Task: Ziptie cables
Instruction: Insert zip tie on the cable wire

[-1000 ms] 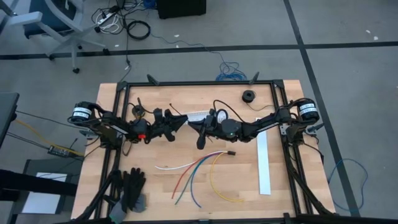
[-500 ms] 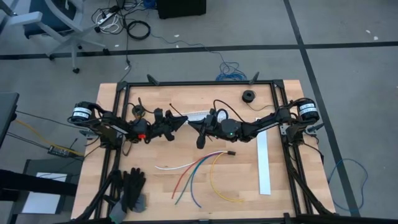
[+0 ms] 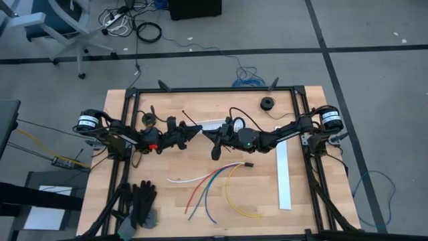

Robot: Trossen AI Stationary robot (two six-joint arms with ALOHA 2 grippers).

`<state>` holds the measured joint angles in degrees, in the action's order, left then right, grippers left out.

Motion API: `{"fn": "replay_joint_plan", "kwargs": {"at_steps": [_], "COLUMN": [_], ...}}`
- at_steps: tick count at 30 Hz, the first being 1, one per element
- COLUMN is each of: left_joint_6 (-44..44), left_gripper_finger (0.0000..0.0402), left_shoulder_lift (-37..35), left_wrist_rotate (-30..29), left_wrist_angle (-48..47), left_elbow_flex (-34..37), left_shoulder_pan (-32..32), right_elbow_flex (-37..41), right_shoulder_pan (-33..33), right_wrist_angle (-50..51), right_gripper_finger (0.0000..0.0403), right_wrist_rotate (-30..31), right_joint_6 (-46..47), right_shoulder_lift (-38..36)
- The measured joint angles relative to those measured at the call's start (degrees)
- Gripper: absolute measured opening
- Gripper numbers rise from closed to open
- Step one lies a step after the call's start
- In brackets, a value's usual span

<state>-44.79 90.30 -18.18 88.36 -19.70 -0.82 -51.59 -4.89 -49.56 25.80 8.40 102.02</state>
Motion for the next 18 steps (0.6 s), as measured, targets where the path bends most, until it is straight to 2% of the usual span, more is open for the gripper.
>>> {"fn": "replay_joint_plan", "kwargs": {"at_steps": [9,18], "left_joint_6": [-4.9,-5.0], "left_gripper_finger": [0.0,0.0], "left_shoulder_lift": [0.0,0.0], "left_wrist_rotate": [0.1,-0.2], "left_wrist_angle": [-0.3,-0.5], "left_elbow_flex": [0.0,0.0], "left_shoulder_pan": [0.0,0.0], "right_elbow_flex": [0.0,0.0], "right_shoulder_pan": [0.0,0.0], "right_wrist_angle": [0.0,-1.0], "right_gripper_finger": [0.0,0.0], "right_wrist_rotate": [1.2,1.6], "right_joint_6": [0.0,-1.0], "right_shoulder_lift": [0.0,0.0]}}
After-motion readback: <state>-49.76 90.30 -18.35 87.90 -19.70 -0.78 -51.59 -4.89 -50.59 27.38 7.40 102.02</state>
